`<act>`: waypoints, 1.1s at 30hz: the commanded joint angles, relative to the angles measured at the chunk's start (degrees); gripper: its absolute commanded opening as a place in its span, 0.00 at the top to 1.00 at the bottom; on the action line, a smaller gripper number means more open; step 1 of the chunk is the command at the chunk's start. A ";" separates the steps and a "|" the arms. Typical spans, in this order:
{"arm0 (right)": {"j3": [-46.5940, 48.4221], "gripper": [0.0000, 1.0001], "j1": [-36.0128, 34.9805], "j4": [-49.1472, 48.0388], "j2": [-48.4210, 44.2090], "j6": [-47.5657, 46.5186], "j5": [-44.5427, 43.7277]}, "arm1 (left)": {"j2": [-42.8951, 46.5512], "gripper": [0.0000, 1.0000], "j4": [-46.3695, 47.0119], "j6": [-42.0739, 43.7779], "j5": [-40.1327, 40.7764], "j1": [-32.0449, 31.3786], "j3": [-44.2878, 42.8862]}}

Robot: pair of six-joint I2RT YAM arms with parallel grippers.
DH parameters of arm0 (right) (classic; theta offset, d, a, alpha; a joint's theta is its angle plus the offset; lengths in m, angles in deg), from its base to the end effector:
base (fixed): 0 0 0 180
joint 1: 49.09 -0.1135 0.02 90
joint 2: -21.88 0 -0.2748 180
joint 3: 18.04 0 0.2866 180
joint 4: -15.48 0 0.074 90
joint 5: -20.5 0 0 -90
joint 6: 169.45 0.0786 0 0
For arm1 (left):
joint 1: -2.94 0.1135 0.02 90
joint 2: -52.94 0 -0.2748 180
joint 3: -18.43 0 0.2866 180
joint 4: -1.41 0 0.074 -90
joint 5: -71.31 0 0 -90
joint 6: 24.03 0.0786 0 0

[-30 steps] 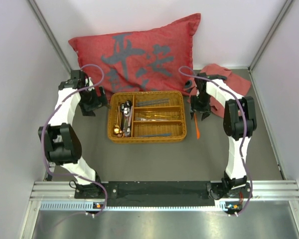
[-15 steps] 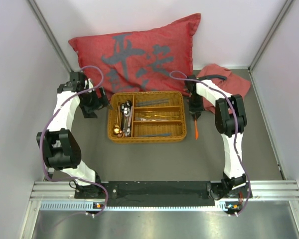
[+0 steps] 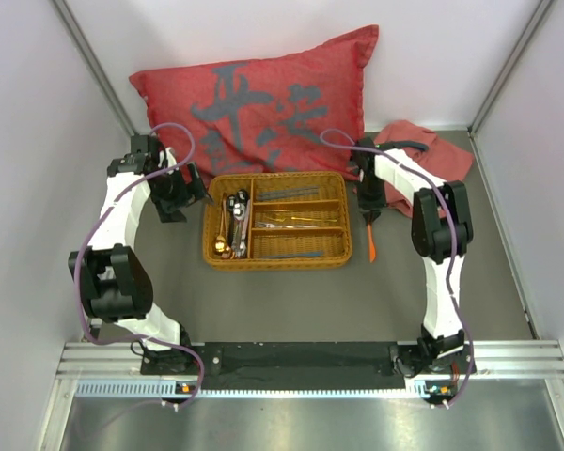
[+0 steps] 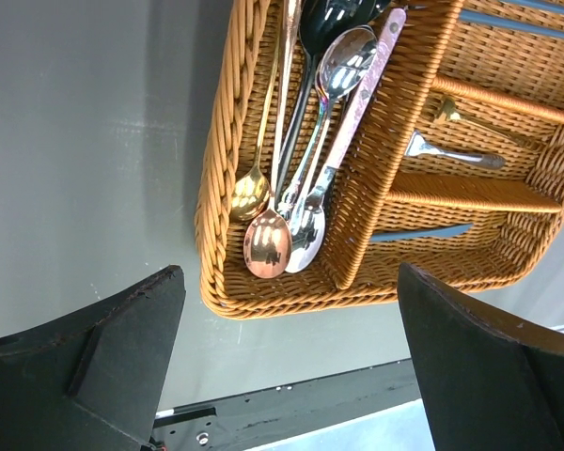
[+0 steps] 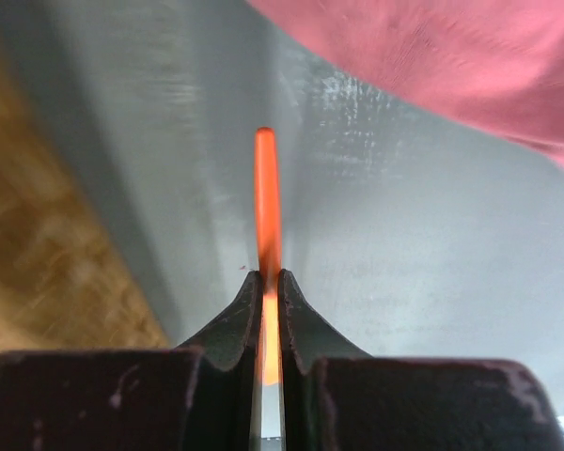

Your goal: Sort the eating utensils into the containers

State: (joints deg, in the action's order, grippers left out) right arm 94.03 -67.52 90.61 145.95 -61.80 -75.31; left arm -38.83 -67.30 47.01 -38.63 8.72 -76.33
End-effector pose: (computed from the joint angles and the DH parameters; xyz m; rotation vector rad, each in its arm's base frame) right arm 0.4407 0.1385 0.1295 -0.0169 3.0601 -0.1239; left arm 0.3763 0.0111 0.2683 -0.4807 2.6705 -0.5404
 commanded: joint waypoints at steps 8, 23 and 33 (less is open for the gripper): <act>19.09 1.00 -3.00 3.84 -9.73 -10.78 4.14 | 1.15 0.02 1.60 0.06 -2.64 -0.42 0.06; 17.11 1.00 -24.97 -3.01 -10.78 -23.01 -10.62 | 0.62 0.02 2.13 0.50 -2.82 -0.51 0.85; 1.45 1.00 -31.13 -11.72 -13.86 -24.77 -18.72 | 0.62 0.02 2.48 0.77 -2.47 -0.51 1.99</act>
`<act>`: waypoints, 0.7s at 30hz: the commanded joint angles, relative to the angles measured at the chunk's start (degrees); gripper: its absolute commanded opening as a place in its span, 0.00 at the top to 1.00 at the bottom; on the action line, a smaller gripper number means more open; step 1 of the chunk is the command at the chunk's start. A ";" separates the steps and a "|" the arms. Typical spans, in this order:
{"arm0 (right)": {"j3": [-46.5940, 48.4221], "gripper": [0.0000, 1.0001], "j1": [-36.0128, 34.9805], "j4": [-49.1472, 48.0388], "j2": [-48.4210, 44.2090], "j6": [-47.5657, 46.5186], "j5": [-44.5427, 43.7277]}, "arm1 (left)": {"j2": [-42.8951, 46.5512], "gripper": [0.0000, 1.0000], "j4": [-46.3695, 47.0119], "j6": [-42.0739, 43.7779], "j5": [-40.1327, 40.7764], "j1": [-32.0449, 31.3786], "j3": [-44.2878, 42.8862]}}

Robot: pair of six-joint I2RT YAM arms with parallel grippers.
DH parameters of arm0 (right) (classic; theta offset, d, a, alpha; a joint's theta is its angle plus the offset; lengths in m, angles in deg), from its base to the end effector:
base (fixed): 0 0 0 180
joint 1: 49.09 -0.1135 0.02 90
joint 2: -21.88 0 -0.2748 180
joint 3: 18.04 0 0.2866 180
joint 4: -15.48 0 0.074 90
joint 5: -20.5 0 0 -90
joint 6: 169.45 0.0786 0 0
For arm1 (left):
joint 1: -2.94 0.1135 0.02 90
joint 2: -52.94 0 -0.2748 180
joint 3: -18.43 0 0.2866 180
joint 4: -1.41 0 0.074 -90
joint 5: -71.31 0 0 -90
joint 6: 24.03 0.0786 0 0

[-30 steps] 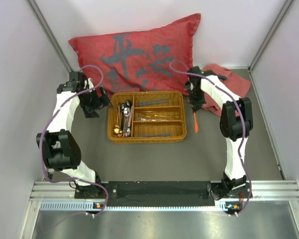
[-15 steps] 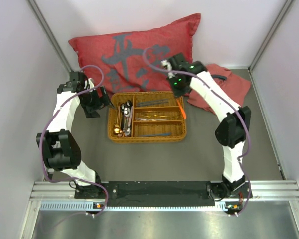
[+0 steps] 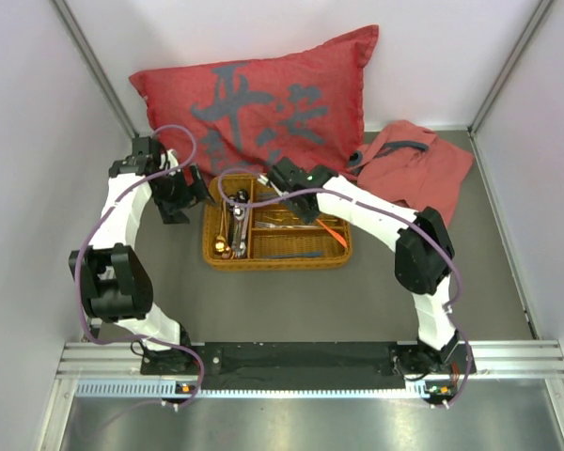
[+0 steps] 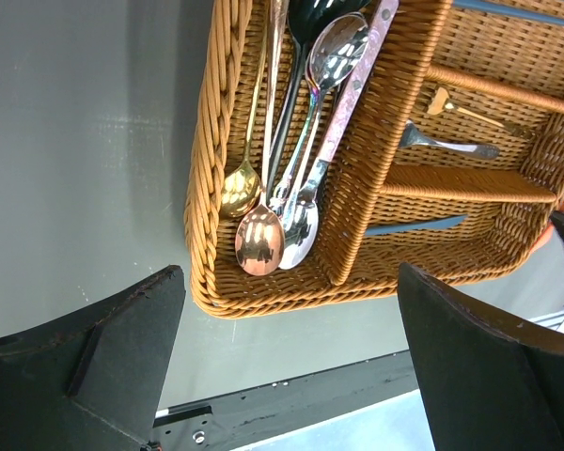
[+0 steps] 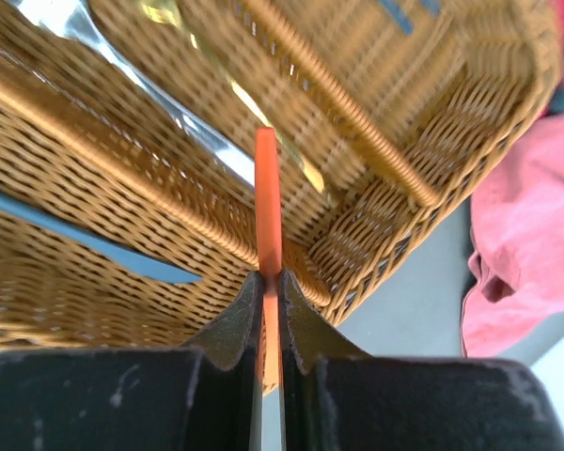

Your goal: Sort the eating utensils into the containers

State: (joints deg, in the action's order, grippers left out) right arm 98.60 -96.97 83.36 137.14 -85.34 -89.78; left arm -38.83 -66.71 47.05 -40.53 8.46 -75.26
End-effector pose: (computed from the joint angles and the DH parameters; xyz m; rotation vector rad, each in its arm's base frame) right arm 0.3439 0.3398 0.2335 -1.1001 2.3859 -0.2427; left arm 0.3753 0.0069 0.2633 -0.4669 2.6776 -0.5872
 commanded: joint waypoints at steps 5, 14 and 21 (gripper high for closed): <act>-5.15 1.00 -4.23 -4.11 -5.57 -0.09 -2.32 | 0.71 0.02 2.42 0.64 -0.48 -0.25 1.71; -4.27 0.94 -8.37 -2.62 -4.78 0.97 1.72 | 0.89 0.02 2.68 0.81 -0.13 -0.25 1.62; -8.22 0.91 -10.48 -7.18 -7.16 0.09 1.56 | 1.50 0.02 2.59 0.90 0.22 -0.16 1.89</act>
State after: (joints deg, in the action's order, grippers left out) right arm 92.06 -105.99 80.17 134.37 -84.88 -88.12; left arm -38.83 -65.96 47.07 -40.29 8.44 -73.53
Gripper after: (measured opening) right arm 0.077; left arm 0.983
